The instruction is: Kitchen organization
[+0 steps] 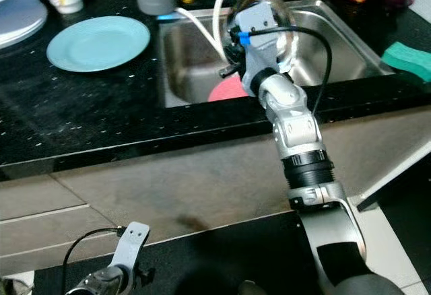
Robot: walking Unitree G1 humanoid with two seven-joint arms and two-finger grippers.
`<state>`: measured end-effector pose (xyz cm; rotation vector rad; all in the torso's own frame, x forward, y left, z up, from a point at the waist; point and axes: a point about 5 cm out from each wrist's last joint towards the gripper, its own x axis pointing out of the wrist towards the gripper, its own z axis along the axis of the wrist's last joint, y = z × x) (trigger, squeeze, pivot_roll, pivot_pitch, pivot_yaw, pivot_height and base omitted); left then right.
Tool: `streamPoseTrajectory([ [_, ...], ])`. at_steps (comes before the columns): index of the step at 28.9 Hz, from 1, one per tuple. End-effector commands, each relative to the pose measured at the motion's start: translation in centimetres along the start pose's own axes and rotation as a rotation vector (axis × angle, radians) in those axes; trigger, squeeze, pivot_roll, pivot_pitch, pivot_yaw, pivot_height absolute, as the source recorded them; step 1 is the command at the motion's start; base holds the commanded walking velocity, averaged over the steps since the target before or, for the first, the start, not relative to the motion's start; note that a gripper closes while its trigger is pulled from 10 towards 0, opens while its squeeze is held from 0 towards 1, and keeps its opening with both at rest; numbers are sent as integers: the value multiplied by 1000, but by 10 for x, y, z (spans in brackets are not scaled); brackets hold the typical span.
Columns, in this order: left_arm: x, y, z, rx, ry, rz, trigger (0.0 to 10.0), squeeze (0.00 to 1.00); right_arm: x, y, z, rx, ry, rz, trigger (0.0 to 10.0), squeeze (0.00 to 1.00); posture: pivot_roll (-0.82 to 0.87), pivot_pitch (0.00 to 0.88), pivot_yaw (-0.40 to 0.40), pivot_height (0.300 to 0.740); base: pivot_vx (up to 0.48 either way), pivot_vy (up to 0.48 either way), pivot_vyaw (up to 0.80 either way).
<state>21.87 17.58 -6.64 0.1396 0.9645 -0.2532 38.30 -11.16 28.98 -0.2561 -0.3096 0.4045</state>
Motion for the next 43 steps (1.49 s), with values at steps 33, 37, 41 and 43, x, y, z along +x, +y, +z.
streamPoseTrajectory([
  [33,-2,-7,-26,-59,32,-13,10000,0,45,-24,54,302,-244,-9,10000,0,35,188,-62,740,30,0,0],
  [37,-2,-5,-24,-57,31,-11,10000,0,37,-40,71,473,-393,22,10000,0,33,177,-50,740,272,0,0],
  [41,-2,-4,-23,-48,34,-10,10000,0,26,-44,82,528,-512,101,10000,0,33,157,-36,740,302,0,0],
  [43,-3,-2,-22,-42,37,-10,10000,0,19,-44,85,538,-563,134,10000,0,33,149,-29,740,313,0,0],
])
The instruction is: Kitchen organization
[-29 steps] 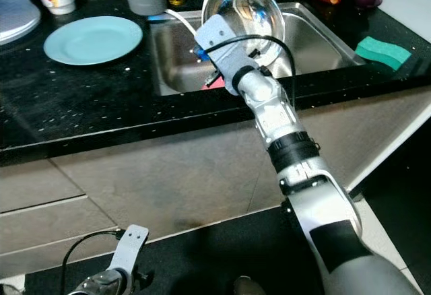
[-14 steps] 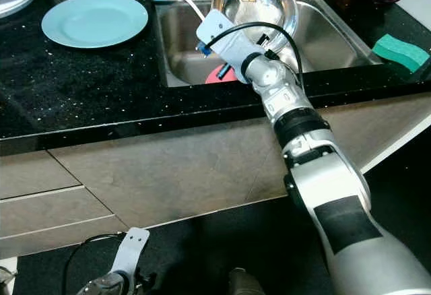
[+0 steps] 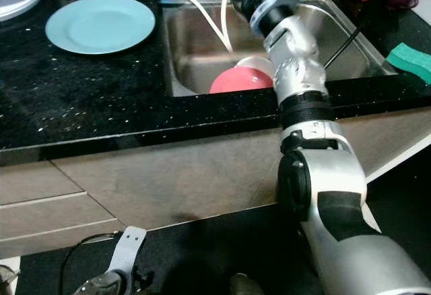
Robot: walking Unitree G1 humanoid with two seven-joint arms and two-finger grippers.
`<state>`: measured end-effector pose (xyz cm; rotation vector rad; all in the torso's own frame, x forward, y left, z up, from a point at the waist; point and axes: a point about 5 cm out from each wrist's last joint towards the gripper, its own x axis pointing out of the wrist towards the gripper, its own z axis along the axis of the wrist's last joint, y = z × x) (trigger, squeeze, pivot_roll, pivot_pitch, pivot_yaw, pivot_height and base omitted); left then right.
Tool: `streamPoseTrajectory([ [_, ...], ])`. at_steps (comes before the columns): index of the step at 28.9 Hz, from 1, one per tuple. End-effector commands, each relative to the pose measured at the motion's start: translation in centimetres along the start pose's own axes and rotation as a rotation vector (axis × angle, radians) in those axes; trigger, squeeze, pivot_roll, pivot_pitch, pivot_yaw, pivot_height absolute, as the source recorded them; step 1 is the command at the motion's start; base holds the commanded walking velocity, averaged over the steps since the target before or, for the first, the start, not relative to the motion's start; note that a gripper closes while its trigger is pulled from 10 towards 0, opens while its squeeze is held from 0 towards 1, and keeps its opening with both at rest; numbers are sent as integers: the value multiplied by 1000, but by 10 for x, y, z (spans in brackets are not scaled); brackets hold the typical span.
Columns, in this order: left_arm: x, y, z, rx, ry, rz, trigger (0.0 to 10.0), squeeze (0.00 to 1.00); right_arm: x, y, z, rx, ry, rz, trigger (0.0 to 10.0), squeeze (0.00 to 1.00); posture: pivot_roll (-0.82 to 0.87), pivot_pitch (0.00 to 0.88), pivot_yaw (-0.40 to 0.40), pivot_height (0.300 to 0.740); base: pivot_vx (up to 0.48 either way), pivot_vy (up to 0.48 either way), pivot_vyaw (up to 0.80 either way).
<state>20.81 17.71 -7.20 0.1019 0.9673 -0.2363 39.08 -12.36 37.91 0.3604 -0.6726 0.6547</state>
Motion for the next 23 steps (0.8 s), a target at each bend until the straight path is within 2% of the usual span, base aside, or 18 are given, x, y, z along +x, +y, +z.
streamPoseTrajectory([
  [1,-1,0,-10,1,42,-6,10000,0,-5,3,10,26,-66,46,10000,0,35,138,-22,740,341,0,0],
  [4,-2,2,-10,7,44,-3,10000,0,-15,7,8,66,-90,80,10000,0,42,119,-14,740,366,0,0],
  [14,-2,4,-8,-4,38,3,10000,0,-26,16,-5,119,-83,98,10000,0,59,100,-3,740,368,0,0],
  [23,-2,3,-8,6,41,-16,10000,0,-31,23,-4,138,-74,108,10000,0,59,100,-3,740,0,0,0],
])
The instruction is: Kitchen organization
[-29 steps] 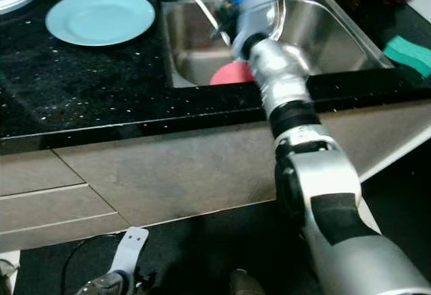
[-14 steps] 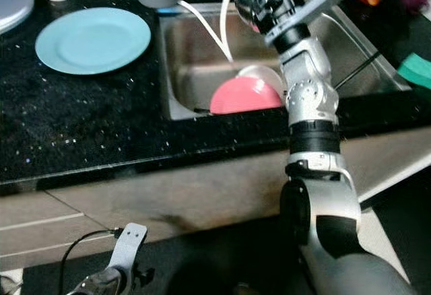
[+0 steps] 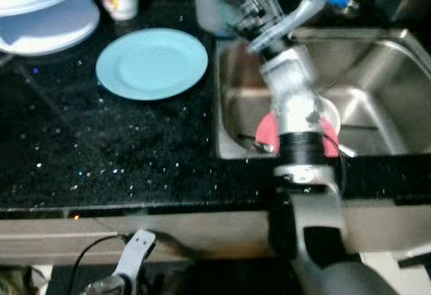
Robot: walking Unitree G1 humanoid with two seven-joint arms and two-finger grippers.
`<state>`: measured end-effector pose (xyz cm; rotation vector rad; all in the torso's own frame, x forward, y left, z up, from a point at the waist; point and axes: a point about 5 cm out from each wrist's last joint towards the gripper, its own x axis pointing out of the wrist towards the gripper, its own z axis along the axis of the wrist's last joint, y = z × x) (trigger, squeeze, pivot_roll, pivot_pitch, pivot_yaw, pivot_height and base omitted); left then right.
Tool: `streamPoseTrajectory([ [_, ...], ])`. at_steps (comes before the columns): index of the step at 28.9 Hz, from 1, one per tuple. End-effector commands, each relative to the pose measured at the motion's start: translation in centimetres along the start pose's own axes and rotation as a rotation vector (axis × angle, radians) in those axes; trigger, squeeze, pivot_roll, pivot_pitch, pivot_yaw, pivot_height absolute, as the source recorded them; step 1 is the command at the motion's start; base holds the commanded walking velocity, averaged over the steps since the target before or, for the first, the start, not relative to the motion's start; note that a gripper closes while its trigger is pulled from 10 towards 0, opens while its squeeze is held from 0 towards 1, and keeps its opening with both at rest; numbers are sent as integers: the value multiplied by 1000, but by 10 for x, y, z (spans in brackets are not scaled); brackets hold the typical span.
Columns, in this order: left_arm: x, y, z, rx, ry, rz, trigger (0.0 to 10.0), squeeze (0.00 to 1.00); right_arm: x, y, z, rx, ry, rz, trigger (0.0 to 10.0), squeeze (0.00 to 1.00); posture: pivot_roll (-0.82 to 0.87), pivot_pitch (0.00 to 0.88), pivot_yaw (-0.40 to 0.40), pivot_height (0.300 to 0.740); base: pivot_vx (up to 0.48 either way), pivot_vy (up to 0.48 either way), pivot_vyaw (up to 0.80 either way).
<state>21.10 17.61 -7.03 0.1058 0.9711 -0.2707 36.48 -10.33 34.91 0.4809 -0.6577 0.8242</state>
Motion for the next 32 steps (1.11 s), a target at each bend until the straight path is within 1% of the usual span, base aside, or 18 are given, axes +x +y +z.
streamPoseTrajectory([
  [1,-2,3,-11,-8,38,9,10000,0,-4,-3,17,-32,-59,-5,10000,0,59,100,-3,740,0,-390,0],
  [6,-2,3,-12,-10,42,5,10000,0,-4,-2,17,-39,-48,-3,10000,0,57,104,-2,740,0,-449,0],
  [7,-2,2,-13,-39,41,6,10000,0,-3,-1,14,-51,-29,-7,10000,0,56,106,-3,740,0,-259,0],
  [15,-2,3,-13,-22,46,14,10000,0,-2,1,3,-119,60,-7,10000,0,51,112,-8,740,0,0,0],
  [23,-2,3,-13,-24,46,15,10000,0,-3,1,-2,-158,103,-10,10000,0,45,117,-8,740,0,0,0],
  [29,-2,4,-13,-24,37,27,10000,0,-7,1,-7,-176,129,-13,10000,0,28,84,-6,740,0,0,0],
  [31,-2,4,-12,-14,37,23,10000,0,-8,1,-6,-176,127,-16,10000,0,28,88,-6,740,454,0,0],
  [32,-2,4,-12,-23,32,23,10000,0,-8,1,-6,-177,127,-19,10000,0,28,88,-3,740,472,0,0],
])
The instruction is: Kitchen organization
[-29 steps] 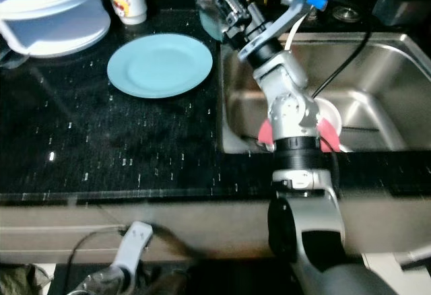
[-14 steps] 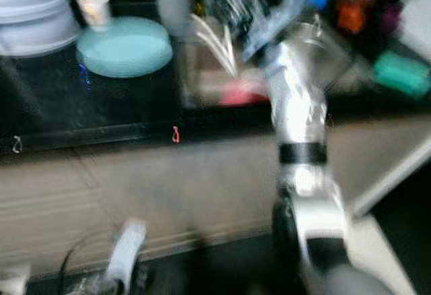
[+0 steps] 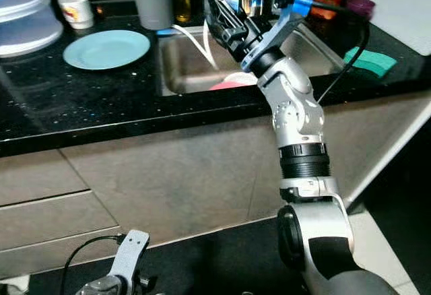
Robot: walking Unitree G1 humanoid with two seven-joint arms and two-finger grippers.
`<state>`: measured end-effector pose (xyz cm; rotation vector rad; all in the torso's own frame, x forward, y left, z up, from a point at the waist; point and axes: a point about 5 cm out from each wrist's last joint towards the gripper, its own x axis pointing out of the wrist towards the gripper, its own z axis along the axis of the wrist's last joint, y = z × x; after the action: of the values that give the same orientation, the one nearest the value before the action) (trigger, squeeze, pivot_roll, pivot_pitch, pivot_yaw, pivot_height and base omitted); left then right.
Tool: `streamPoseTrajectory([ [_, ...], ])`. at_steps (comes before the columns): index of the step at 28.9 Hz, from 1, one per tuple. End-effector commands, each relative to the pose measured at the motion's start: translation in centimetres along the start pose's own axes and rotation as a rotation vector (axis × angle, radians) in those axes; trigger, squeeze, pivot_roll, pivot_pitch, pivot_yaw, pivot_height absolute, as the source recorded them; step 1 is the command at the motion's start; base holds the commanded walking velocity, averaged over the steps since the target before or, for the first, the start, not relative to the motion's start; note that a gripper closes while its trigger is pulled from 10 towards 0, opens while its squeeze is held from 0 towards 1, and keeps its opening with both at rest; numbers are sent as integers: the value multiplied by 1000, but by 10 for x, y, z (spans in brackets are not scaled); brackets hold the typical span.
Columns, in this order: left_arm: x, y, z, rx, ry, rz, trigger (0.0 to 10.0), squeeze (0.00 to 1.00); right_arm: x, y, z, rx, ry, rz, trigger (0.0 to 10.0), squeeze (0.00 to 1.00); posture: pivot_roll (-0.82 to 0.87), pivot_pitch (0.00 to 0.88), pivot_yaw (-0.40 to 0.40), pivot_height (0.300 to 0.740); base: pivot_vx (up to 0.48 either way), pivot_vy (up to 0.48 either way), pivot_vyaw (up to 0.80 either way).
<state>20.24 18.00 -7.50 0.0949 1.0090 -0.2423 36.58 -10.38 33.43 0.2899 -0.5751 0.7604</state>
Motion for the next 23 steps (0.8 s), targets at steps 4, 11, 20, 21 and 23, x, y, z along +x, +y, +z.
streamPoseTrajectory([
  [4,-1,3,-1,-17,-9,23,10000,0,0,2,4,-31,-8,6,10000,0,27,85,-1,740,118,0,0],
  [11,-1,5,-1,11,1,43,10000,0,-3,5,-3,-27,13,10,10000,0,24,96,0,740,0,0,0],
  [20,-1,6,-1,22,-36,109,10000,0,-27,27,-25,109,-2,78,10000,0,31,0,10,740,0,0,0],
  [21,-1,7,0,15,-58,123,10000,0,-33,29,-25,151,-28,76,10000,0,31,0,11,740,0,0,0],
  [23,-2,7,0,13,-65,127,10000,0,-34,30,-24,160,-34,75,10000,0,31,0,11,740,0,0,0],
])
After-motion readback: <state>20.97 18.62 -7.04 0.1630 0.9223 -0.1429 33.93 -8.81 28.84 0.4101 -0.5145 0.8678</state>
